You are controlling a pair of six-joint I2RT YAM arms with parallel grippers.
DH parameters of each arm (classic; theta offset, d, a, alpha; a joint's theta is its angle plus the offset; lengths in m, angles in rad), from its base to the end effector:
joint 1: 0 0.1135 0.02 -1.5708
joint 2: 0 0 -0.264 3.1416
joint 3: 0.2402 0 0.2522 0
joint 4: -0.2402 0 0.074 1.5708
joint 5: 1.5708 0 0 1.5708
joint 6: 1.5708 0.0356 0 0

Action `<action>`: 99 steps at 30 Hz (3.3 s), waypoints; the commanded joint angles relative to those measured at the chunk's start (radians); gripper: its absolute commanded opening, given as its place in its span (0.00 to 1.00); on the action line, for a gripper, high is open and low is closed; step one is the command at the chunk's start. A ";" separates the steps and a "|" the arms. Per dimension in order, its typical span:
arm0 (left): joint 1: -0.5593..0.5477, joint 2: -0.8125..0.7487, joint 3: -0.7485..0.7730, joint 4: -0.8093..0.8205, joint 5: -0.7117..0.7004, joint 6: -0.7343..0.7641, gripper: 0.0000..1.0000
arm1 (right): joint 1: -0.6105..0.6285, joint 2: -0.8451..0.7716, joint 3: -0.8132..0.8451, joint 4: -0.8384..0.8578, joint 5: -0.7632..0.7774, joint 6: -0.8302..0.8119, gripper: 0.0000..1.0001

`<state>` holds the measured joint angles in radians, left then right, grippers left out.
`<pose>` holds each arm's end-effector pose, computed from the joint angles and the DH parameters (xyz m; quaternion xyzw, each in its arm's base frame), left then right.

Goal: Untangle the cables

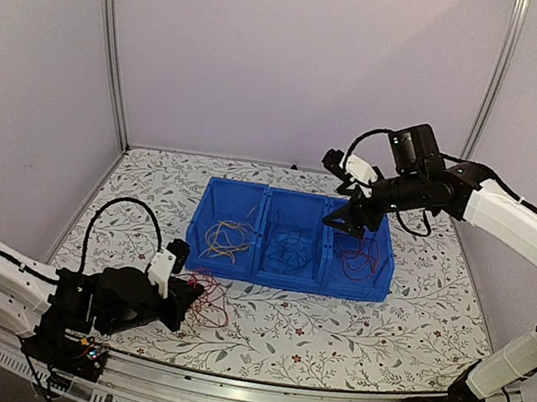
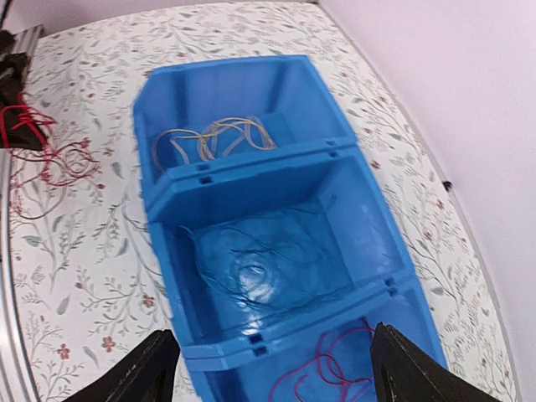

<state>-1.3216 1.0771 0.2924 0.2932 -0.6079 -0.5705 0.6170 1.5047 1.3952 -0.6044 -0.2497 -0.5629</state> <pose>0.0694 -0.1904 0.1666 0.1572 0.8179 -0.2475 0.4950 0.2678 0.2008 0.3388 -0.5451 0.7212 0.1244 0.4090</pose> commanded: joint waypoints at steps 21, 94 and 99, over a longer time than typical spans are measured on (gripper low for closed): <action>-0.009 0.170 0.102 0.113 0.150 0.072 0.00 | 0.432 0.398 0.142 0.036 -0.402 0.059 0.61; 0.107 0.304 -0.001 -0.125 0.004 -0.202 0.00 | -0.270 -0.359 0.179 0.137 0.277 0.135 0.00; 0.108 0.195 0.008 -0.172 -0.070 -0.175 0.00 | -0.287 -0.545 -0.142 0.124 0.335 0.083 0.00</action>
<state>-1.2152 1.3487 0.2798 0.2031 -0.6128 -0.7746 0.3466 1.0977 1.4109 -0.4812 0.0036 -0.4210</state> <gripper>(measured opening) 0.003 0.018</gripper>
